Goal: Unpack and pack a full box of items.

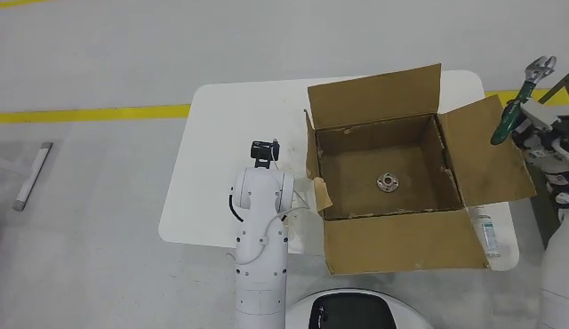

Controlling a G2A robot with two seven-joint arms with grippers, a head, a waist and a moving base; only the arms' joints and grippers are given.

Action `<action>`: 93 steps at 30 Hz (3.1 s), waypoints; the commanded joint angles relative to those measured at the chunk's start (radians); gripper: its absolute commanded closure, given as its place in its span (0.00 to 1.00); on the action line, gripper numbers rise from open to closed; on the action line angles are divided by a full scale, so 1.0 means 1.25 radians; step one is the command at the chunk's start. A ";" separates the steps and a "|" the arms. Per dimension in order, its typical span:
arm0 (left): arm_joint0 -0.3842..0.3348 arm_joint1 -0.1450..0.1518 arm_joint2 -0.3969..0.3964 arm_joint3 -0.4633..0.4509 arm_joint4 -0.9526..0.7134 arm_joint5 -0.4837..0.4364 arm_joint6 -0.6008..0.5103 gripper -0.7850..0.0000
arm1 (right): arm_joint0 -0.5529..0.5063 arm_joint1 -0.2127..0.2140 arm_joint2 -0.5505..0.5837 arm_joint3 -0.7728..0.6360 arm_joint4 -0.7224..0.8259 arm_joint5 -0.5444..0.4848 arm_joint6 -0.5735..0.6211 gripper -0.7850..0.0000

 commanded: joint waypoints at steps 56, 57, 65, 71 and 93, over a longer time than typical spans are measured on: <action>0.000 0.000 0.000 0.000 0.000 0.000 0.000 0.00 | -0.350 0.292 -0.009 -0.054 -0.822 -0.250 0.028 1.00; 0.000 0.000 0.000 0.000 0.000 0.000 0.000 0.00 | -0.351 0.294 -0.014 -0.057 -0.839 -0.245 0.024 1.00; 0.000 0.000 0.000 0.000 0.000 0.000 0.000 0.00 | -0.360 0.303 -0.072 -0.114 -0.956 -0.146 0.010 1.00; 0.000 0.000 0.000 0.000 0.000 0.000 0.000 0.00 | -0.354 0.311 -0.112 -0.148 -1.030 -0.090 0.021 1.00; 0.000 0.000 0.000 0.000 0.000 0.000 0.000 0.00 | -0.303 0.338 -0.209 -0.129 -1.142 -0.049 0.063 1.00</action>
